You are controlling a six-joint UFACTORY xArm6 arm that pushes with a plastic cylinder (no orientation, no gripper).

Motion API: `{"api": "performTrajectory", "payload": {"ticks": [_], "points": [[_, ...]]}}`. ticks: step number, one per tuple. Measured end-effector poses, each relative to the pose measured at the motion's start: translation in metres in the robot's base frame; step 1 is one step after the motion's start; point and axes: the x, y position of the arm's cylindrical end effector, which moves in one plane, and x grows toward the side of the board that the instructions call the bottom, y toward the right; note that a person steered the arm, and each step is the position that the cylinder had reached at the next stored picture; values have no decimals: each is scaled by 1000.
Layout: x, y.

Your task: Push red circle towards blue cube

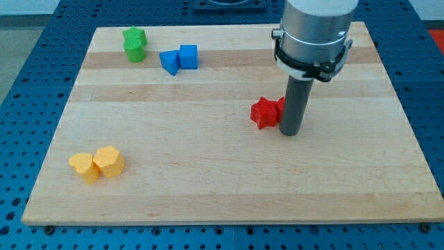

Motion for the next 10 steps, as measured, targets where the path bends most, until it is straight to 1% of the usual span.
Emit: {"api": "performTrajectory", "payload": {"ticks": [2,4,8,9,10], "points": [[-33,22],[-65,19],[-74,-52],[-86,-68],[-102,-70]]}}
